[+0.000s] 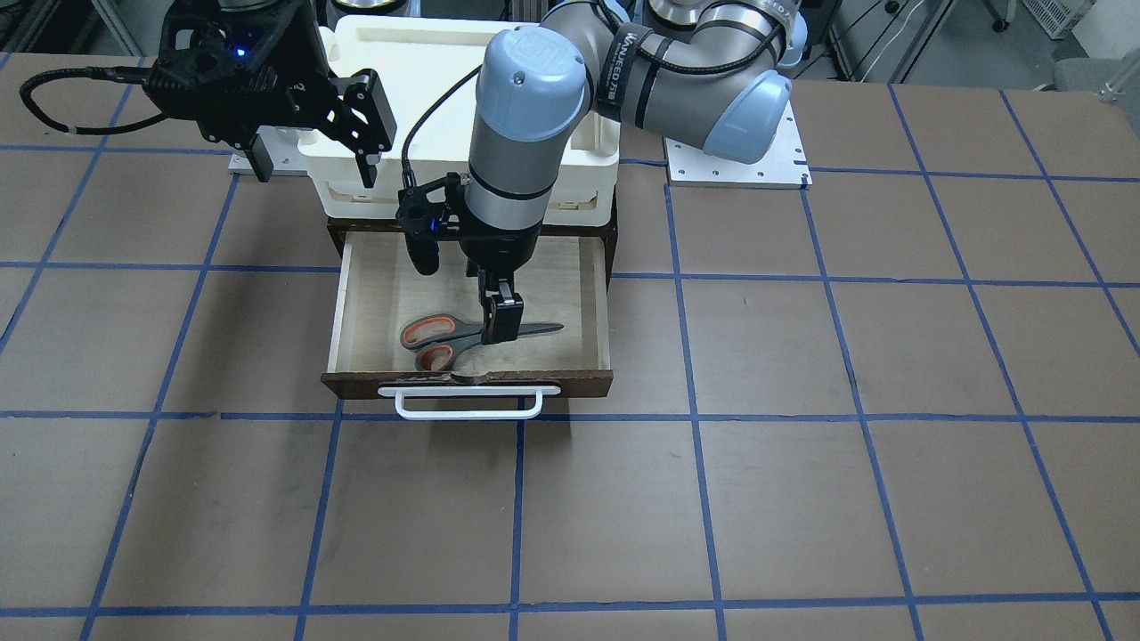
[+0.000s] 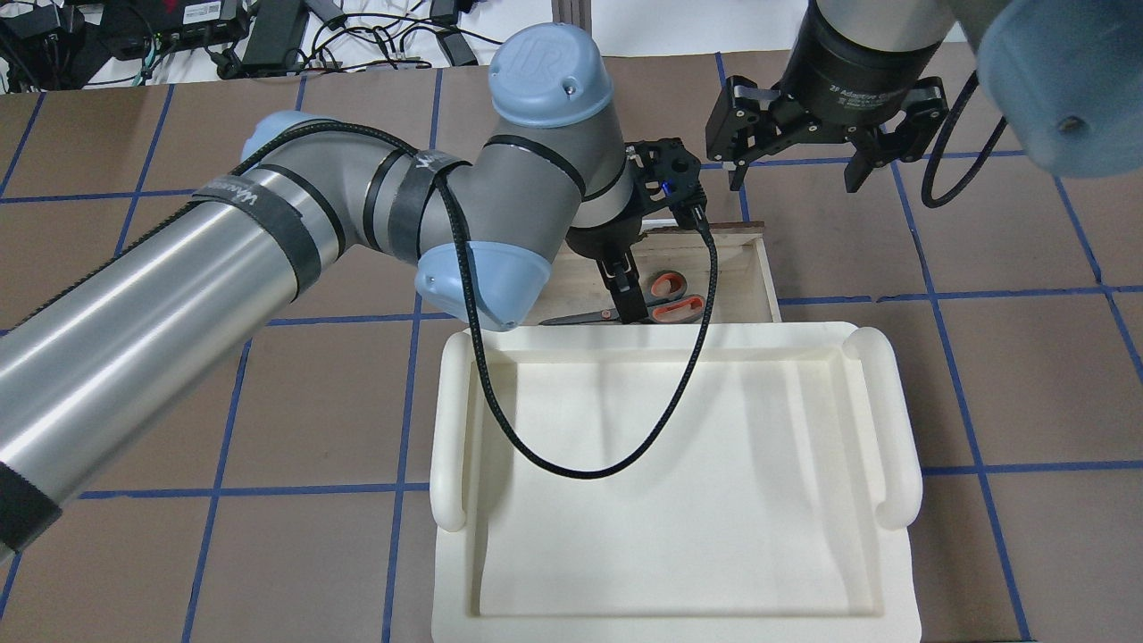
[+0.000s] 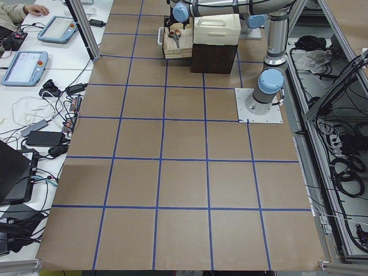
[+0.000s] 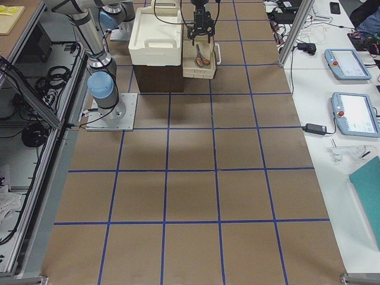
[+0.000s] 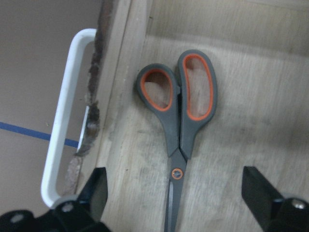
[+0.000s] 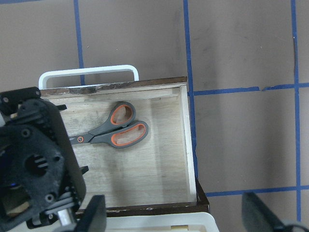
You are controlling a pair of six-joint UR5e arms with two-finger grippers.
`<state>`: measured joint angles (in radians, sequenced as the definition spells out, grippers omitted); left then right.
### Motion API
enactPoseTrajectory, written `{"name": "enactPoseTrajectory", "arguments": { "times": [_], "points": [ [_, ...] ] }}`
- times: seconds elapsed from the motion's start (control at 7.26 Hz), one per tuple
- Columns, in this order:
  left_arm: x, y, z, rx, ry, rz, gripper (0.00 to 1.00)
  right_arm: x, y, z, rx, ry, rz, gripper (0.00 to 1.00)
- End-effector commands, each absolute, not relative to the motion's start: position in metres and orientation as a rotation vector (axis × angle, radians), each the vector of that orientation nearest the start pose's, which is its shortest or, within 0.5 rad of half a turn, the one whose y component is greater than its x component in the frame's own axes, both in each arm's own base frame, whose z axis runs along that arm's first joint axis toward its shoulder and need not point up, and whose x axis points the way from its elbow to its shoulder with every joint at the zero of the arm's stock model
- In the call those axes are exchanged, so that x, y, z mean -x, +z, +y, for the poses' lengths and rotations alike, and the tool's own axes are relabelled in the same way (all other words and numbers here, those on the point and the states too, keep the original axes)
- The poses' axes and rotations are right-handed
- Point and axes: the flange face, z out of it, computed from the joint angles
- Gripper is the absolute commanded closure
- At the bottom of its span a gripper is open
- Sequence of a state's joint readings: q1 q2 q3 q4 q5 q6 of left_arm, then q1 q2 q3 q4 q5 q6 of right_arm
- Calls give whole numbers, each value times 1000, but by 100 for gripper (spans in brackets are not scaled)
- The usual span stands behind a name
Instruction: Place scissors in drawer with both arms
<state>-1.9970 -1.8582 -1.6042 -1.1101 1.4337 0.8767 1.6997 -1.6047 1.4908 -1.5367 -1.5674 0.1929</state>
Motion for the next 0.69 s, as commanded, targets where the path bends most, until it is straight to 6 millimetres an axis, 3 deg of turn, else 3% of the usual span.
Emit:
{"name": "enactPoseTrajectory", "arguments": {
  "times": [0.0, 0.55],
  "points": [
    [350, 402, -504, -1878, -332, 2591, 0, -195, 540, -461, -100, -121, 3117, 0],
    [233, 443, -525, -1611, -262, 2780, 0, -195, 540, -462, -97, -120, 3116, 0]
  ]
}}
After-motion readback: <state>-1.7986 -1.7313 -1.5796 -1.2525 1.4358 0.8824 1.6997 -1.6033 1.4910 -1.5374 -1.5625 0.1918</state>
